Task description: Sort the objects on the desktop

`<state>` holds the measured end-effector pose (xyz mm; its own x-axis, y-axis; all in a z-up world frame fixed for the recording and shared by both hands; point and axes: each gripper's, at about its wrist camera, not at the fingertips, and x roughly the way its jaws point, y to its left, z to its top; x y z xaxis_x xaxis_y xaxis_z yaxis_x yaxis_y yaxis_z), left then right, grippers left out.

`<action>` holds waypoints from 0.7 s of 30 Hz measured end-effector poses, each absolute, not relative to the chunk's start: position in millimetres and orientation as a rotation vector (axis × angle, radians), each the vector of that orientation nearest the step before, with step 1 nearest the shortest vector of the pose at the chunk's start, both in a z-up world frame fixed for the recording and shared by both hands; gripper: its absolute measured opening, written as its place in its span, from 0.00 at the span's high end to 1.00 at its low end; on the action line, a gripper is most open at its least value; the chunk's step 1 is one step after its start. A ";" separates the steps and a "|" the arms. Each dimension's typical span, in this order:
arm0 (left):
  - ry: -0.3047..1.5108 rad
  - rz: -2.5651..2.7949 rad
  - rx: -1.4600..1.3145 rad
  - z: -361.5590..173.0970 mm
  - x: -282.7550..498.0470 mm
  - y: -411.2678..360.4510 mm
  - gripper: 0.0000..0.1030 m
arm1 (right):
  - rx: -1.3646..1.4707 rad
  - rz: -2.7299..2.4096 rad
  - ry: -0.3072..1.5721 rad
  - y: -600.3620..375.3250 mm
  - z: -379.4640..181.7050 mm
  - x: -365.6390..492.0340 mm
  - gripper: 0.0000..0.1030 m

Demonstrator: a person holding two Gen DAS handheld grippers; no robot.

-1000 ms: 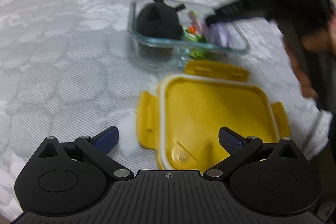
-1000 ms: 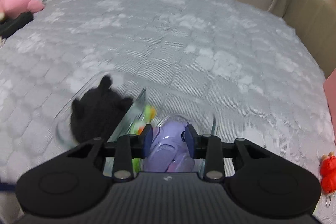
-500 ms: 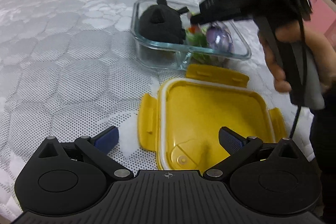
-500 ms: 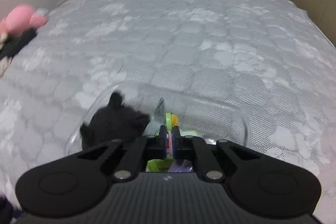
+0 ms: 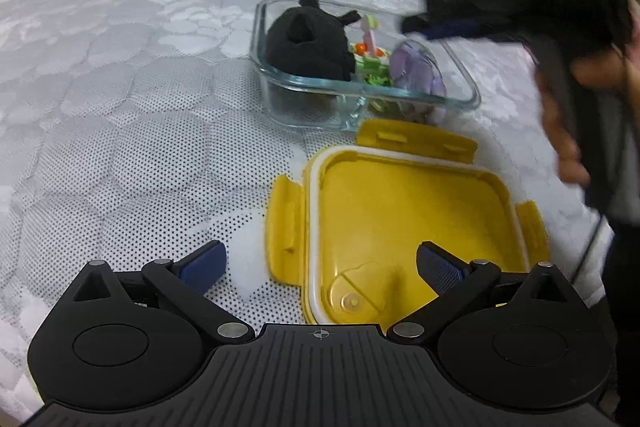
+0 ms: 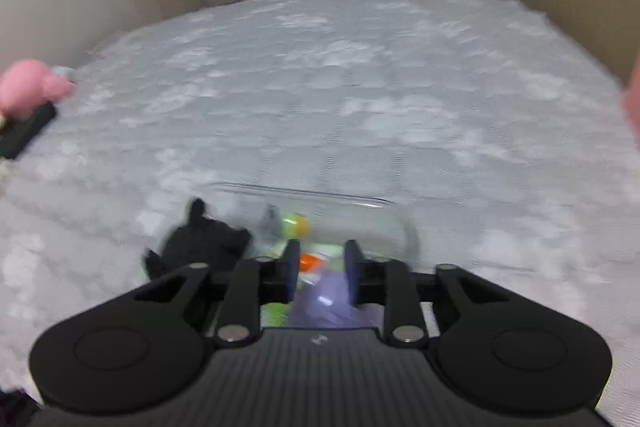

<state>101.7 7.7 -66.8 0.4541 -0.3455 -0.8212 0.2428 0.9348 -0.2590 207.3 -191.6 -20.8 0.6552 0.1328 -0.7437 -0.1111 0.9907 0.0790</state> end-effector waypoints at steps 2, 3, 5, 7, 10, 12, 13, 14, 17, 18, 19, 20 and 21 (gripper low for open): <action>1.050 -0.374 -0.135 -69.3 104.3 7.0 0.00 | -0.018 0.150 0.880 -188.6 -24.3 204.1 0.70; 1.055 -0.378 -0.137 -70.3 104.6 5.6 0.00 | -0.040 0.160 0.901 -186.8 -26.8 203.3 0.67; 1.057 -0.386 -0.121 -70.8 102.0 2.3 0.00 | -0.055 0.168 0.929 -184.9 -30.3 205.5 0.54; 1.050 -0.387 -0.108 -69.2 99.2 1.3 0.00 | -0.037 0.151 0.938 -185.1 -35.1 212.4 0.45; 1.041 -0.385 -0.100 -67.3 95.9 3.1 0.00 | -0.044 0.133 0.924 -183.0 -41.5 217.4 0.43; 1.037 -0.383 -0.098 -67.2 94.5 5.8 0.00 | -0.025 0.133 0.909 -184.7 -37.0 214.7 0.48; 1.039 -0.377 -0.102 -67.8 95.1 7.3 0.00 | -0.011 0.135 0.886 -187.1 -32.5 212.0 0.72; 1.041 -0.372 -0.107 -68.5 96.0 8.9 0.00 | 0.006 0.134 0.869 -189.2 -28.4 210.8 0.98; 1.054 -0.372 -0.139 -70.8 99.9 10.3 0.00 | 0.071 0.152 0.849 -190.7 -23.2 217.2 0.98; 1.057 -0.379 -0.142 -71.2 100.2 9.2 0.00 | 0.081 0.162 0.849 -188.1 -24.6 221.7 0.98; 1.055 -0.385 -0.130 -71.0 98.8 7.4 0.00 | 0.080 0.167 0.851 -184.1 -26.9 226.4 0.98; 1.052 -0.391 -0.114 -70.5 96.9 5.3 0.00 | 0.077 0.171 0.851 -180.1 -29.6 230.9 0.98; 1.049 -0.393 -0.097 -70.1 95.5 4.1 0.00 | 0.076 0.174 0.858 -176.1 -33.2 235.5 0.98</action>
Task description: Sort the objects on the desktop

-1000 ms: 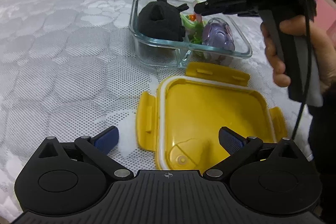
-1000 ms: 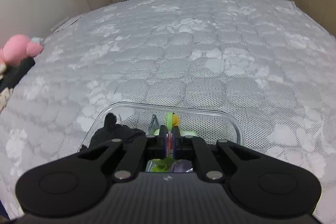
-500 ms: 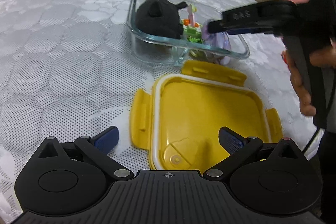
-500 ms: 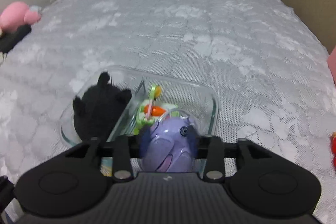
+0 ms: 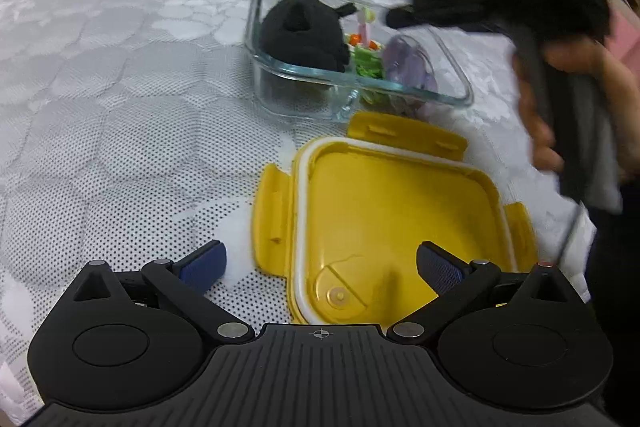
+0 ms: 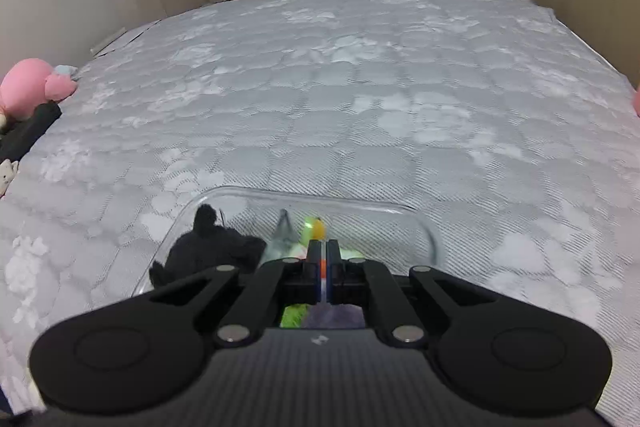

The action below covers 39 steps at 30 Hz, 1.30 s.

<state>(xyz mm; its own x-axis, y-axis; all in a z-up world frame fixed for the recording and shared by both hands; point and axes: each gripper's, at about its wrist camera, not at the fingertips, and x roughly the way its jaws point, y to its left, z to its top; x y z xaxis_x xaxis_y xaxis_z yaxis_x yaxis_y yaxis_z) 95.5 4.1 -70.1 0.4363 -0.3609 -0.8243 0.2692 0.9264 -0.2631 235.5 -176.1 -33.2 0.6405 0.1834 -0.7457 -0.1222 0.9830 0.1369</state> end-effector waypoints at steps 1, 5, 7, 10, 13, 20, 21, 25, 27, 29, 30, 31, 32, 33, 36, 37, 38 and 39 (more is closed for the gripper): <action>1.045 -0.392 -0.081 -69.8 94.4 3.1 0.00 | 0.079 0.179 0.873 -172.2 -37.3 240.3 0.98; 1.046 -0.380 -0.074 -71.1 94.9 5.7 0.00 | 0.049 0.180 0.883 -162.5 -41.8 242.5 0.98; 1.048 -0.369 -0.087 -72.4 95.9 7.6 0.00 | 0.052 0.195 0.902 -166.4 -38.5 238.6 0.97; 1.035 -0.348 -0.070 -72.0 95.5 5.9 0.00 | 0.032 0.160 0.900 -174.7 -30.3 225.7 0.94; 1.029 -0.350 -0.061 -70.3 94.7 3.0 0.00 | 0.008 0.124 0.897 -182.4 -23.0 212.7 0.85; 1.009 -0.338 -0.038 -63.7 89.7 -0.7 0.00 | -0.002 0.132 0.928 -187.4 -30.0 206.4 0.55; 1.007 -0.337 -0.037 -62.8 89.2 -0.9 0.00 | -0.022 0.139 0.922 -186.0 -31.6 203.3 0.53; 1.004 -0.340 -0.037 -59.9 87.7 -3.1 0.00 | -0.032 0.136 0.908 -184.4 -34.4 196.2 0.52; 1.003 -0.345 -0.031 -59.4 86.8 -4.5 0.00 | -0.006 0.132 0.912 -186.1 -30.5 197.2 0.60; 1.002 -0.350 -0.015 -59.7 85.6 -5.5 0.00 | 0.036 0.143 0.901 -190.2 -21.7 196.9 0.85; 1.001 -0.353 -0.006 -59.8 85.0 -6.0 0.00 | 0.059 0.147 0.897 -193.1 -17.2 196.8 0.86; 1.002 -0.350 -0.003 -60.0 85.2 -5.8 0.00 | 0.076 0.147 0.904 -195.3 -14.9 197.3 0.86; 1.004 -0.346 -0.009 -60.3 86.2 -4.7 0.00 | 0.088 0.149 0.927 -196.3 -16.0 198.9 0.86; 1.006 -0.345 -0.023 -60.9 87.6 -3.3 0.00 | 0.097 0.155 0.955 -196.6 -19.2 201.3 0.86; 1.014 -0.348 -0.049 -62.4 89.1 -1.0 0.00 | 0.065 0.162 0.952 -191.7 -22.7 201.5 0.83; 1.014 -0.345 -0.043 -62.5 88.9 -1.2 0.00 | 0.049 0.159 0.956 -189.5 -22.8 201.7 0.81; 1.014 -0.342 -0.034 -62.5 88.5 -1.6 0.00 | 0.043 0.157 0.965 -188.3 -22.7 202.3 0.78; 1.010 -0.338 -0.027 -62.0 87.9 -1.7 0.00 | 0.042 0.155 0.977 -187.6 -22.5 202.9 0.77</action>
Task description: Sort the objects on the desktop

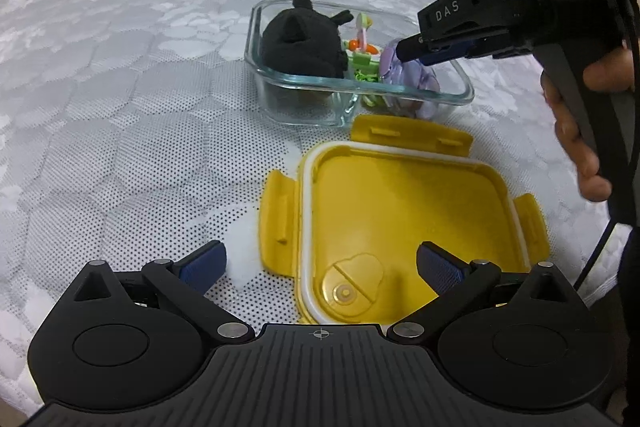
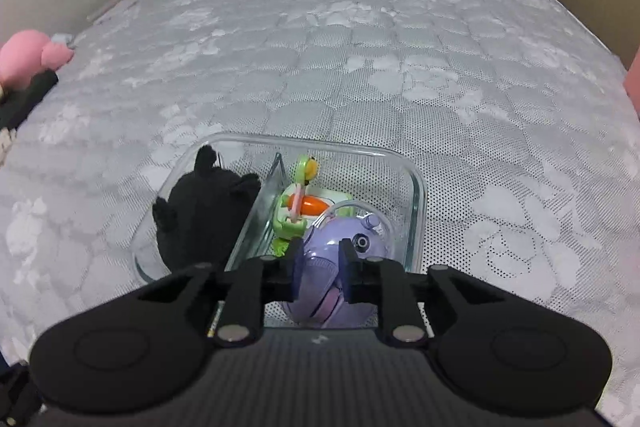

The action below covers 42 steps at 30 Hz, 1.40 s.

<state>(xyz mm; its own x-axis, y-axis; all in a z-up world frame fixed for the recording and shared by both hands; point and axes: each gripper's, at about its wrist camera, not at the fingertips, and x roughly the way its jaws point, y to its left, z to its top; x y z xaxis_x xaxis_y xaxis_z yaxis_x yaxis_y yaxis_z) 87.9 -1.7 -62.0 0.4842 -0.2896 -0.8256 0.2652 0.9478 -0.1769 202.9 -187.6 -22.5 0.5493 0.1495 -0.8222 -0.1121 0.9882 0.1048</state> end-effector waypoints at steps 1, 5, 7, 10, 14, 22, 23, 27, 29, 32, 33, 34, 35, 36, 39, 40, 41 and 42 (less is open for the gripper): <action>1.005 -0.335 -0.024 -61.4 87.3 -1.2 0.00 | 0.040 0.153 0.989 -186.8 -22.4 203.6 0.76; 1.007 -0.340 -0.041 -62.4 88.8 0.9 0.00 | 0.041 0.152 1.025 -186.0 -23.4 201.7 0.72; 1.012 -0.341 -0.044 -64.0 90.4 0.5 0.00 | 0.009 0.149 1.014 -182.6 -27.0 199.0 0.64; 1.019 -0.347 -0.047 -66.4 90.9 0.2 0.00 | 0.021 0.115 0.990 -183.4 -26.0 197.0 0.64; 1.025 -0.342 -0.046 -68.5 92.1 0.5 0.00 | 0.075 0.072 0.944 -192.5 -9.9 198.2 0.65; 1.039 -0.348 -0.063 -72.7 94.8 1.4 0.00 | 0.027 0.058 1.002 -180.4 -32.4 211.0 0.48; 1.038 -0.346 -0.064 -72.6 94.9 2.3 0.00 | -0.008 0.061 0.994 -176.6 -34.3 210.2 0.47; 1.034 -0.338 -0.081 -71.8 96.1 7.1 0.00 | -0.148 0.114 0.954 -165.8 -35.5 199.7 0.52; 1.038 -0.334 -0.085 -72.3 97.4 7.5 0.00 | -0.163 0.135 0.943 -167.6 -36.0 196.1 0.51; 1.039 -0.339 -0.076 -72.1 96.9 5.1 0.00 | -0.142 0.135 0.931 -171.1 -37.2 198.0 0.48; 1.037 -0.341 -0.071 -71.6 96.1 4.0 0.00 | -0.146 0.135 0.923 -170.4 -37.3 198.5 0.47; 1.035 -0.343 -0.064 -71.0 95.0 2.9 0.00 | -0.148 0.134 0.921 -169.9 -36.6 198.8 0.48; 1.033 -0.344 -0.057 -70.7 93.9 2.1 0.00 | -0.138 0.130 0.919 -170.3 -34.0 198.7 0.53; 1.031 -0.345 -0.051 -70.5 92.8 1.5 0.00 | -0.113 0.128 0.903 -172.1 -29.6 198.3 0.57; 1.034 -0.341 -0.049 -70.9 93.5 1.2 0.00 | 0.033 0.157 0.851 -179.3 -15.5 201.0 0.73; 1.034 -0.342 -0.052 -71.1 93.8 1.6 0.00 | 0.098 0.176 0.839 -181.8 -11.1 203.0 0.78; 1.035 -0.342 -0.054 -71.4 93.9 2.3 0.00 | 0.148 0.211 0.842 -181.2 -8.4 205.9 0.78; 1.035 -0.341 -0.054 -71.6 94.1 3.2 0.00 | 0.187 0.261 0.856 -178.1 -7.2 209.4 0.78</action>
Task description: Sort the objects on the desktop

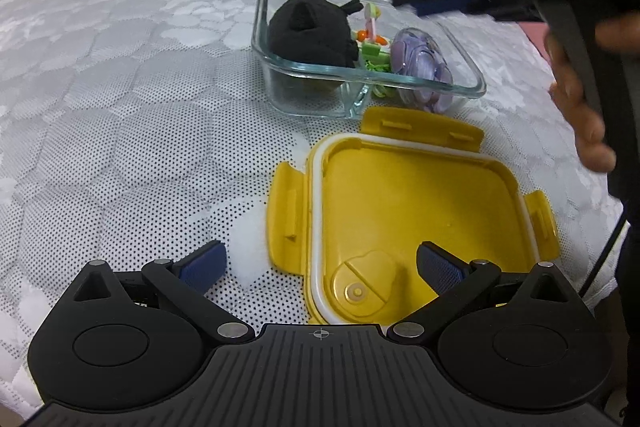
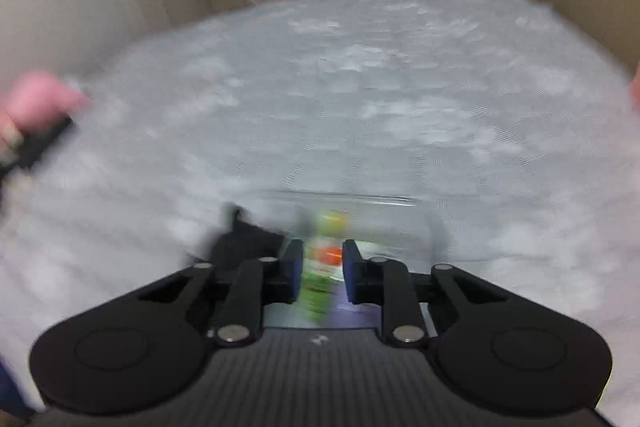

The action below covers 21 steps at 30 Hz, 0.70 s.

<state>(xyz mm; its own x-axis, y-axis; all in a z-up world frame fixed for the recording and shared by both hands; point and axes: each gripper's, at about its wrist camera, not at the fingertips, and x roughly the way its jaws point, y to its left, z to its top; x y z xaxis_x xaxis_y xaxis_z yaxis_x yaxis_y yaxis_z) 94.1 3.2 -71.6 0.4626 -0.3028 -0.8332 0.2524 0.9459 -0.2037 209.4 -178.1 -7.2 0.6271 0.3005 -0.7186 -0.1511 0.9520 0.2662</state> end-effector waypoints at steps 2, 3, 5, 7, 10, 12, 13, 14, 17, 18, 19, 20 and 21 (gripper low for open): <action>1.037 -0.332 -0.055 -72.5 95.3 5.7 0.00 | 0.204 0.343 0.883 -164.7 -9.5 216.0 0.78; 1.038 -0.328 -0.061 -73.1 96.0 7.5 0.00 | 0.196 0.367 0.892 -157.3 -11.7 218.5 0.78; 1.042 -0.326 -0.081 -74.1 97.1 11.1 0.00 | 0.145 0.372 0.907 -140.2 -20.3 224.1 0.86; 1.044 -0.326 -0.087 -74.5 97.4 12.2 0.00 | 0.067 0.325 0.896 -126.0 -28.9 229.4 0.86; 1.044 -0.327 -0.084 -74.7 97.2 11.3 0.00 | 0.027 0.295 0.915 -117.9 -28.2 234.7 0.86; 1.041 -0.329 -0.080 -74.4 95.9 10.6 0.00 | 0.038 0.291 0.954 -117.7 -27.0 237.0 0.86; 1.039 -0.333 -0.079 -74.2 95.1 10.6 0.00 | 0.038 0.301 0.973 -118.2 -26.8 234.4 0.86; 1.036 -0.336 -0.078 -74.0 94.2 10.6 0.00 | 0.039 0.314 0.988 -119.5 -27.0 229.9 0.86; 1.043 -0.326 -0.094 -74.8 96.8 9.9 0.00 | 0.056 0.323 0.980 -123.9 -30.8 225.0 0.87; 1.045 -0.323 -0.097 -74.7 97.3 9.7 0.00 | 0.058 0.317 0.969 -124.9 -31.5 228.3 0.87; 1.045 -0.323 -0.097 -73.9 96.5 9.3 0.00 | 0.068 0.312 0.962 -126.2 -31.5 232.7 0.86; 1.042 -0.329 -0.092 -72.9 94.5 9.1 0.00 | 0.083 0.311 0.961 -127.9 -31.4 237.5 0.86; 1.038 -0.335 -0.084 -71.6 92.1 8.9 0.00 | 0.094 0.314 0.966 -130.0 -30.7 241.4 0.86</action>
